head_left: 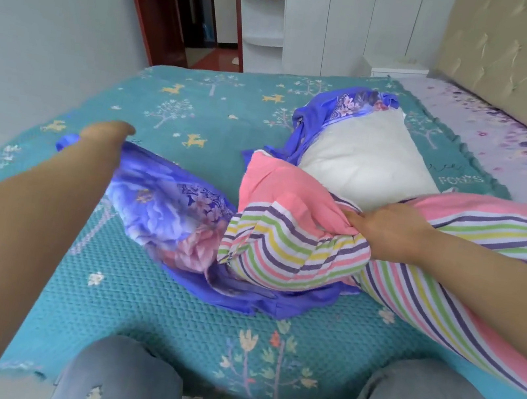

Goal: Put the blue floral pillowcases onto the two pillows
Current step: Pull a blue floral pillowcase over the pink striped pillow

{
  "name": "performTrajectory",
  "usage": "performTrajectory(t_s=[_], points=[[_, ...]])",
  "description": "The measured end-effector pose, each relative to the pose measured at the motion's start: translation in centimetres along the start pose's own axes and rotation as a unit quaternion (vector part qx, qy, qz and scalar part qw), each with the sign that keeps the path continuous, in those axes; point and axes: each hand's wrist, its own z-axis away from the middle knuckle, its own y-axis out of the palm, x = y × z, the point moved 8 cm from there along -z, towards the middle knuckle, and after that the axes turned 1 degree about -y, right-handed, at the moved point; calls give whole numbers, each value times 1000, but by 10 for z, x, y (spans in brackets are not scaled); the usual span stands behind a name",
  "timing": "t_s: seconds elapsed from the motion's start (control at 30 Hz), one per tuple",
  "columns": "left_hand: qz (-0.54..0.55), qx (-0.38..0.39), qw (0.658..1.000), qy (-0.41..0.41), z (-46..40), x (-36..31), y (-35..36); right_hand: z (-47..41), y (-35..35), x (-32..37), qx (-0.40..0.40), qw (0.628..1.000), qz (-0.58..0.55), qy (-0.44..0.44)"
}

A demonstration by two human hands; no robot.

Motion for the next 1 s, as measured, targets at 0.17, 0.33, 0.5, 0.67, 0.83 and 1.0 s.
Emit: performTrajectory(t_s=[0.17,0.33,0.5,0.67,0.83,1.0], points=[[-250,126,952,125,240,6,47,-9,13,17,4,1000,10,-21],[-503,249,815,148,264,81,106,-1,15,7,0,1000,-9,-10],[-538,159,808,182,259,71,78,-4,28,14,7,1000,12,-28],[-89,218,972,-22,240,55,63,-7,22,17,10,999,3,-53],[9,232,971,-50,245,39,64,-12,7,28,5,994,27,-108],[-126,146,974,121,250,-27,47,-21,-20,61,-97,971,32,-217]])
